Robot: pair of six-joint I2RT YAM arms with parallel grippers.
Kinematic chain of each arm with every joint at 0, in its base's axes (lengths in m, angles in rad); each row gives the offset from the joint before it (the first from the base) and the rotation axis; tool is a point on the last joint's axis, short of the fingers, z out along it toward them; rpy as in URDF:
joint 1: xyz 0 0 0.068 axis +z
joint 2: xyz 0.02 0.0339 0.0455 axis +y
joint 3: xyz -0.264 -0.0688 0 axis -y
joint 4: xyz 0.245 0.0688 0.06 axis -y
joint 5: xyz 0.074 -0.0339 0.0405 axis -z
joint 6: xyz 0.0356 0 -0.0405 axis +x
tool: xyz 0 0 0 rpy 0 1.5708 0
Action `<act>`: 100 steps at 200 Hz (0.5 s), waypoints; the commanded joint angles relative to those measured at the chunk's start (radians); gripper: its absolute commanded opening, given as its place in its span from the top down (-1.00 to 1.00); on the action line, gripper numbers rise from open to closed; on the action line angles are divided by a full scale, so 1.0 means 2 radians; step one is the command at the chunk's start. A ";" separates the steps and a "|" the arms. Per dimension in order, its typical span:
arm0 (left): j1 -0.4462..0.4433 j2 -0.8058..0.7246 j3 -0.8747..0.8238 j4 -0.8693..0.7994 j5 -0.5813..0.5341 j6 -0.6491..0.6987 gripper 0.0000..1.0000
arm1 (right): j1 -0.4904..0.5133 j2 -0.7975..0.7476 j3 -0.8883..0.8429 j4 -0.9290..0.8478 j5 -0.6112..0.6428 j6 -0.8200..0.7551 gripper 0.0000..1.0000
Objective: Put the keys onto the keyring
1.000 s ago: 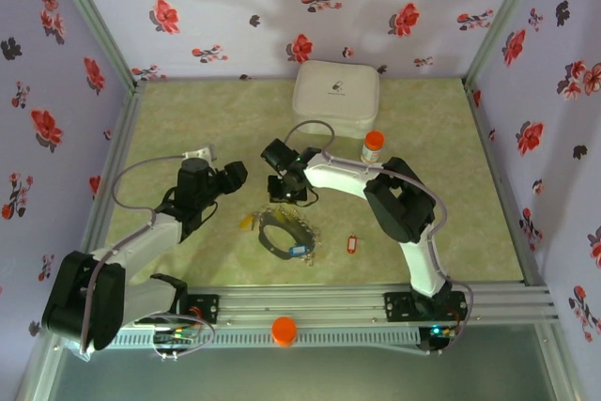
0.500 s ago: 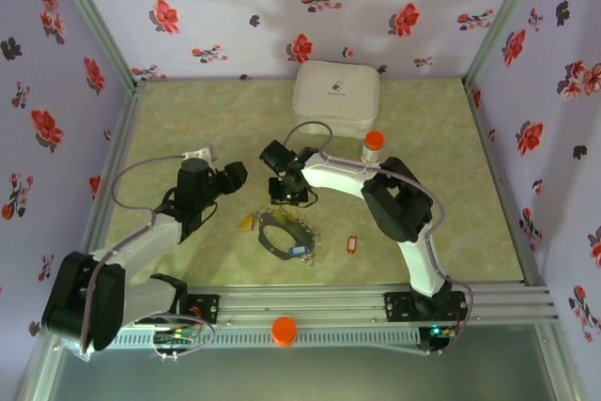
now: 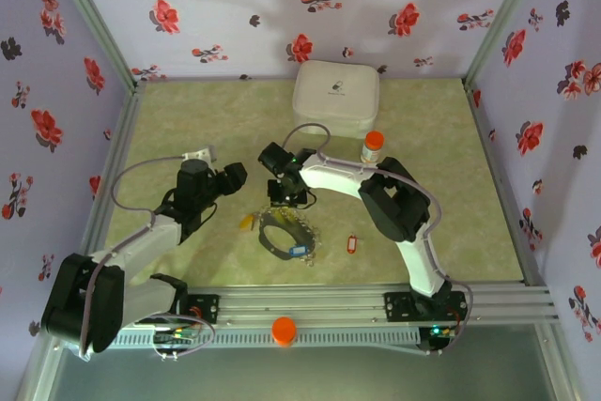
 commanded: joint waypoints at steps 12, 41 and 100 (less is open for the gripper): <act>0.003 -0.012 -0.003 0.003 -0.011 0.011 -0.35 | 0.003 0.013 0.019 -0.009 -0.003 0.005 0.66; 0.003 -0.013 -0.003 0.002 -0.012 0.011 -0.35 | 0.003 0.016 0.024 -0.013 -0.002 0.002 0.74; 0.003 -0.014 -0.002 0.000 -0.011 0.013 -0.35 | 0.003 0.016 0.030 -0.018 -0.008 -0.011 0.97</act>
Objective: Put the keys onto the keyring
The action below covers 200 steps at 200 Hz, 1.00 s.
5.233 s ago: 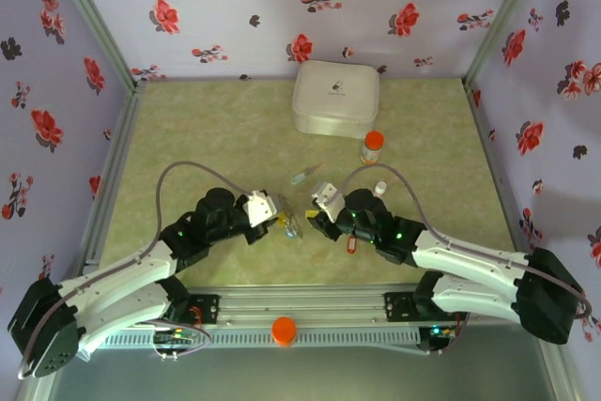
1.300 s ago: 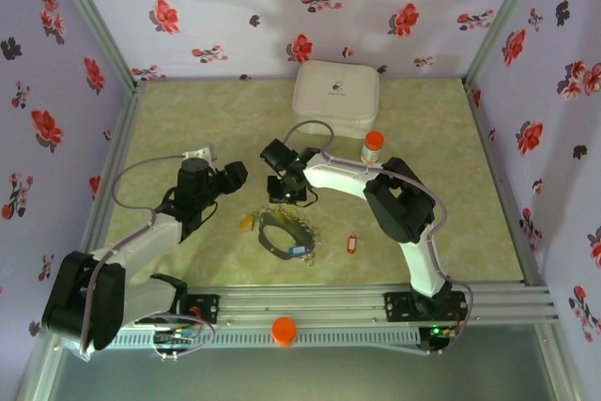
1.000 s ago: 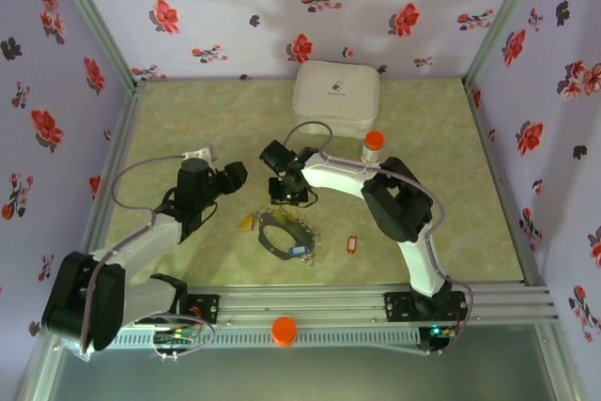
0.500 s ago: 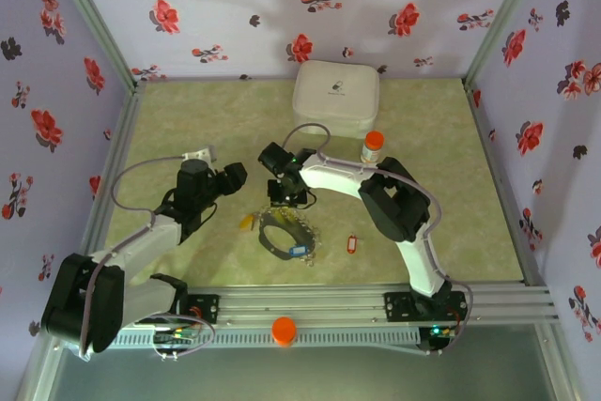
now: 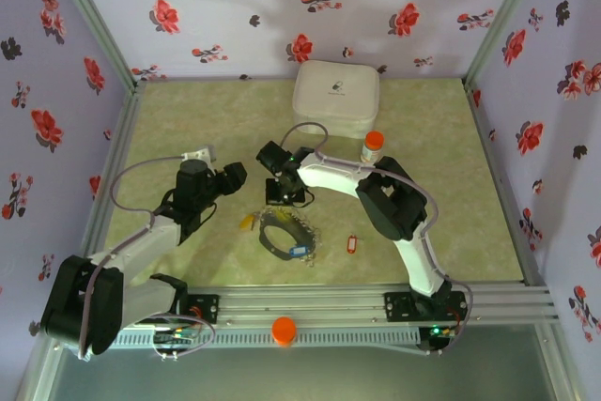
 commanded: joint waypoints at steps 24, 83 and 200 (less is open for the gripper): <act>0.004 -0.011 -0.001 -0.001 -0.011 0.012 -0.35 | 0.004 0.001 0.018 -0.011 -0.012 -0.025 1.00; 0.004 -0.016 -0.002 -0.008 -0.014 0.015 -0.35 | 0.005 0.008 0.026 0.008 -0.046 -0.069 1.00; 0.003 -0.086 0.012 -0.050 -0.007 0.126 -0.34 | 0.003 -0.136 -0.080 0.146 -0.086 -0.230 1.00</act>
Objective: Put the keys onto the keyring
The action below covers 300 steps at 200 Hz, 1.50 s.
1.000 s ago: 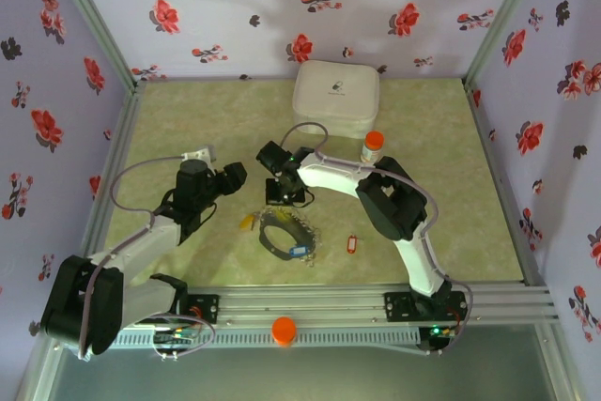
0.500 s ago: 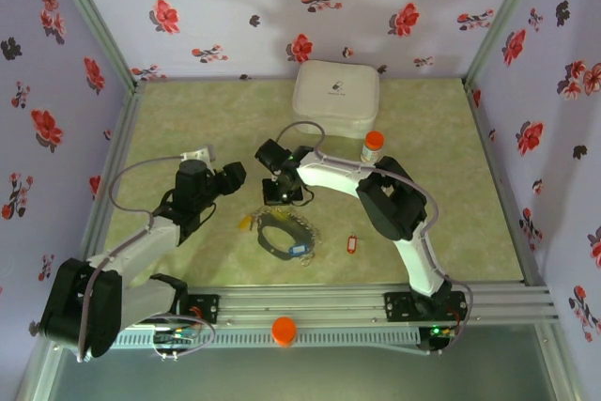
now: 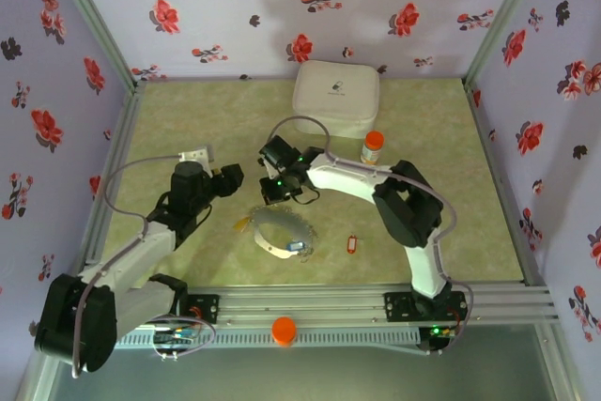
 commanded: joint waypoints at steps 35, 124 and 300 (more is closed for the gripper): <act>0.004 -0.069 0.022 -0.022 0.054 0.140 -0.32 | 0.000 -0.127 -0.085 0.126 -0.056 -0.122 1.00; 0.003 -0.094 0.053 -0.065 0.203 0.243 0.02 | -0.040 -0.270 -0.210 0.222 -0.160 -0.243 1.00; -0.050 0.000 0.041 -0.006 0.444 0.286 0.94 | -0.062 -0.335 -0.340 0.405 -0.212 -0.223 1.00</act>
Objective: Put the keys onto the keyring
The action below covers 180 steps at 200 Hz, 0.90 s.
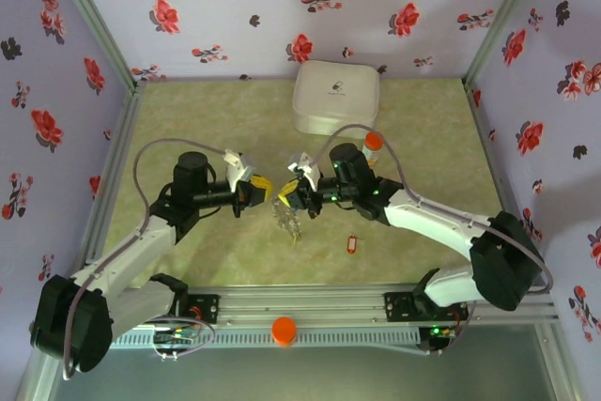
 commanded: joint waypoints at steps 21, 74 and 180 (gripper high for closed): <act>-0.018 -0.014 -0.023 0.021 0.040 0.012 1.00 | -0.006 -0.024 -0.020 0.092 -0.019 0.025 1.00; -0.030 -0.052 -0.050 0.047 0.046 -0.019 1.00 | -0.005 -0.024 -0.021 0.093 -0.013 0.036 1.00; -0.034 -0.018 -0.054 0.091 0.015 -0.013 0.82 | -0.002 -0.016 -0.018 0.099 -0.058 0.057 1.00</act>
